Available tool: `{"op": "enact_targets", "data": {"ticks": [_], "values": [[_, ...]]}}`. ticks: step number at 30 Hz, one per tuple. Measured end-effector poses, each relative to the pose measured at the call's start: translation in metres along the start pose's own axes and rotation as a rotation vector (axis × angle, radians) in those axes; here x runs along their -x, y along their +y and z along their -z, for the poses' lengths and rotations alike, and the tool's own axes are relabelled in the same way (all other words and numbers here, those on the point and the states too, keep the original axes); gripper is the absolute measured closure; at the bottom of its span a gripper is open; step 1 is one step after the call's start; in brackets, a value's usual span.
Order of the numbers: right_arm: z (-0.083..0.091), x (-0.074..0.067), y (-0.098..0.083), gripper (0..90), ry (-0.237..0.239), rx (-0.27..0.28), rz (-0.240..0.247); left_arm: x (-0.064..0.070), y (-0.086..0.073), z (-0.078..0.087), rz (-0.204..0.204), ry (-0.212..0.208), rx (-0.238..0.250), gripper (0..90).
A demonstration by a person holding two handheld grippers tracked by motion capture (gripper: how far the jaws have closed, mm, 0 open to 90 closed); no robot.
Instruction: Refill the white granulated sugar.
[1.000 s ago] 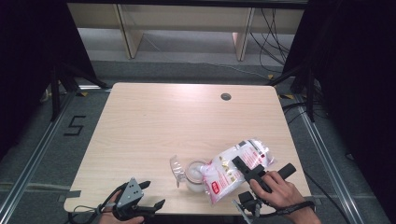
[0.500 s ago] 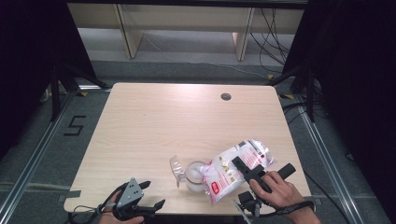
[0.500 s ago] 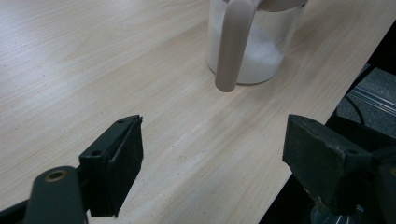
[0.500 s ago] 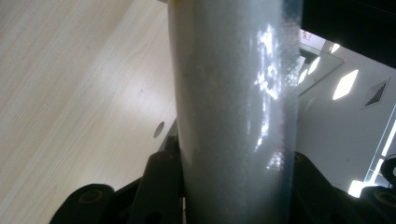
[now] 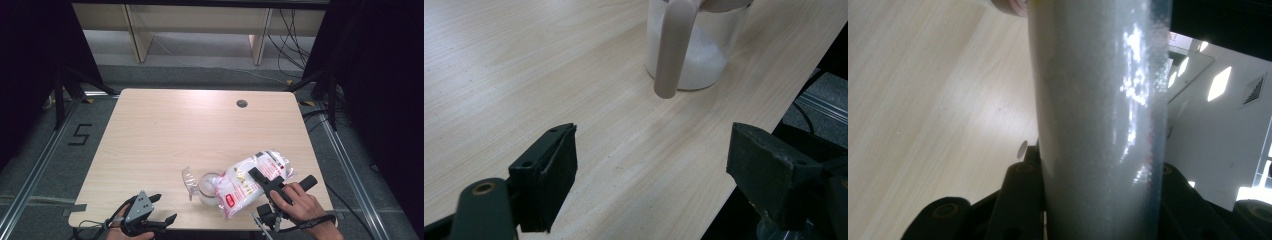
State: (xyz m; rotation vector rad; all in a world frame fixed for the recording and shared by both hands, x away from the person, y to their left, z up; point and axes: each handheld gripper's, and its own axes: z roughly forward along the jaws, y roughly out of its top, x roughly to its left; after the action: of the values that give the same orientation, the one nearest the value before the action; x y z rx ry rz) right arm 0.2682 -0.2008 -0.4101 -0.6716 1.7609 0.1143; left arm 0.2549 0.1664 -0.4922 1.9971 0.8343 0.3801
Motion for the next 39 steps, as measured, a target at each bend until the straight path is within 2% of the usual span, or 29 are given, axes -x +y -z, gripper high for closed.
{"op": "enact_targets", "data": {"ticks": [2,6,8,9,11,12,13,15,16,17,18,19,20,21,22,23,24,25,26,28,29,30,31,34,35,36,37,38,39], "values": [[-0.001,-0.001,-0.001,72.4,-0.006,0.023,-0.016,0.000,0.000,0.000,-0.003,0.002,0.000,19.8],[-0.005,-0.003,-0.009,72.5,-0.009,0.076,-0.133,0.000,0.000,0.000,0.011,0.002,0.007,19.8],[-0.007,-0.005,-0.012,72.6,0.000,0.085,-0.197,-0.001,0.000,0.000,-0.017,0.001,-0.002,19.8],[-0.008,-0.005,-0.014,72.7,-0.005,0.096,-0.198,-0.001,0.001,0.000,-0.023,0.001,0.002,19.8],[-0.009,-0.009,-0.015,72.7,0.007,0.097,-0.263,-0.001,0.001,0.000,-0.019,0.002,0.006,19.8],[-0.010,-0.007,-0.017,72.7,-0.001,0.112,-0.253,-0.001,0.001,0.000,-0.018,0.002,0.006,19.8],[-0.009,-0.013,-0.017,72.8,0.009,0.100,-0.338,-0.001,0.001,0.000,-0.019,0.002,0.005,19.8],[-0.012,-0.009,-0.020,72.8,-0.005,0.133,-0.297,-0.001,0.000,0.000,-0.026,0.000,0.002,19.8],[-0.012,-0.011,-0.021,72.9,-0.001,0.133,-0.327,-0.001,0.000,0.000,-0.017,0.002,0.005,19.8],[-0.014,-0.011,-0.022,72.9,-0.007,0.151,-0.331,-0.001,0.001,0.000,-0.018,0.002,0.006,19.8],[-0.013,-0.015,-0.023,72.9,0.006,0.146,-0.406,-0.002,0.001,0.001,-0.027,0.001,-0.003,19.8],[-0.014,-0.015,-0.024,73.0,0.010,0.160,-0.407,-0.002,0.000,0.000,-0.028,0.001,0.001,19.8],[-0.014,-0.017,-0.025,73.0,0.019,0.160,-0.432,-0.002,0.000,0.000,-0.027,0.002,0.001,19.8],[-0.015,-0.019,-0.027,73.0,0.002,0.160,-0.456,-0.001,0.000,0.000,-0.018,0.001,0.013,19.8],[-0.014,-0.021,-0.027,73.1,0.013,0.151,-0.487,-0.002,0.001,0.001,-0.031,0.002,0.000,19.8],[-0.016,-0.020,-0.028,73.1,0.010,0.166,-0.464,-0.001,0.000,0.000,-0.023,0.001,0.008,19.8],[-0.017,-0.019,-0.030,73.1,-0.001,0.174,-0.432,-0.003,0.001,0.001,-0.041,0.009,-0.007,19.8],[-0.018,-0.022,-0.031,73.2,0.008,0.179,-0.462,-0.001,0.000,0.000,-0.023,0.000,0.003,19.8],[-0.018,-0.025,-0.030,73.3,0.017,0.173,-0.510,-0.002,0.001,0.001,-0.027,0.001,-0.002,19.8],[-0.021,-0.024,-0.032,73.3,0.015,0.179,-0.461,-0.001,0.000,0.000,-0.026,0.002,0.002,19.8],[-0.020,-0.025,-0.032,73.4,0.017,0.174,-0.479,-0.002,0.001,0.000,-0.028,0.002,0.003,19.8],[-0.022,-0.030,-0.032,73.4,0.027,0.191,-0.540,-0.002,0.001,0.000,-0.027,0.001,0.004,19.8],[-0.024,-0.028,-0.034,73.5,0.016,0.212,-0.494,-0.001,0.000,0.000,-0.018,0.001,0.011,19.8],[-0.025,-0.032,-0.033,73.6,0.044,0.211,-0.595,-0.003,0.001,0.002,-0.046,0.006,-0.016,19.8],[-0.026,-0.031,-0.034,73.6,0.041,0.216,-0.587,-0.002,0.001,0.001,-0.040,0.006,-0.011,19.8],[-0.027,-0.033,-0.035,73.6,0.041,0.227,-0.611,-0.002,0.001,0.001,-0.031,0.004,-0.002,19.8],[-0.027,-0.035,-0.035,73.6,0.055,0.225,-0.663,-0.002,0.001,0.001,-0.031,0.002,-0.003,19.8],[-0.027,-0.036,-0.036,73.7,0.051,0.227,-0.676,0.000,0.000,0.000,-0.006,0.001,0.008,19.8],[-0.029,-0.033,-0.038,73.7,0.038,0.240,-0.624,0.001,0.000,0.000,0.009,0.000,0.008,19.8]]}}
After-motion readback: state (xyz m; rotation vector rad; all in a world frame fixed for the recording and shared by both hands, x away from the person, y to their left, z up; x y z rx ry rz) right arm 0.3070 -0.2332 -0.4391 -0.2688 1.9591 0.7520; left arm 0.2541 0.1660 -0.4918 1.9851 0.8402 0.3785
